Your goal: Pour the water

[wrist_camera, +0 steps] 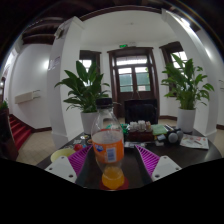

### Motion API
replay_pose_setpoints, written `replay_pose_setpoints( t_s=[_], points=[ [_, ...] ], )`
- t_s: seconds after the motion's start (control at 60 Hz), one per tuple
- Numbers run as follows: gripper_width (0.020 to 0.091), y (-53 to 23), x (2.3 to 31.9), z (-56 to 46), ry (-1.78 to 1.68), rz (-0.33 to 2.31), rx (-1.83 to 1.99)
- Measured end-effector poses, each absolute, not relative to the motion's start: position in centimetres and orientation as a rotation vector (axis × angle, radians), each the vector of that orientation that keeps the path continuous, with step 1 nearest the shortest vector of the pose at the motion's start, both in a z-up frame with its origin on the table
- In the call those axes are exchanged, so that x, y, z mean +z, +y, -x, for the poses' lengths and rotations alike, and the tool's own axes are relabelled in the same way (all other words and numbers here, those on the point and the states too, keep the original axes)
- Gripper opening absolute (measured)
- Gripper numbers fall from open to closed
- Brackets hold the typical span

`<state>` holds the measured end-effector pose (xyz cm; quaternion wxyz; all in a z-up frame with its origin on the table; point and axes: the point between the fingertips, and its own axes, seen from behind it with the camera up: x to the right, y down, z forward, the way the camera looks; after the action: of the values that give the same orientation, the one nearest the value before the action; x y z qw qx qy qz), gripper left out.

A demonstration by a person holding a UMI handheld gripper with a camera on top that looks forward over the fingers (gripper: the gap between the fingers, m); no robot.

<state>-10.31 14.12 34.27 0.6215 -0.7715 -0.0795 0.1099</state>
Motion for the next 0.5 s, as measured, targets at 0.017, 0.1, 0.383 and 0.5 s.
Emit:
replay_pose_setpoints(
  t_s=[0.017, 0.1, 0.383, 0.5],
  points=[
    [0.0811, 13.9, 34.2, 10.2, -0.177, 1.776, 0.250],
    [0.0825, 10.5, 33.8, 8.4, -0.137, 1.816, 0.229],
    [0.0829, 1.1, 34.7, 1.5, -0.036, 1.828, 0.064],
    [0.0829, -1.7, 35.4, -0.5, 0.001, 1.838, 0.049]
  ],
)
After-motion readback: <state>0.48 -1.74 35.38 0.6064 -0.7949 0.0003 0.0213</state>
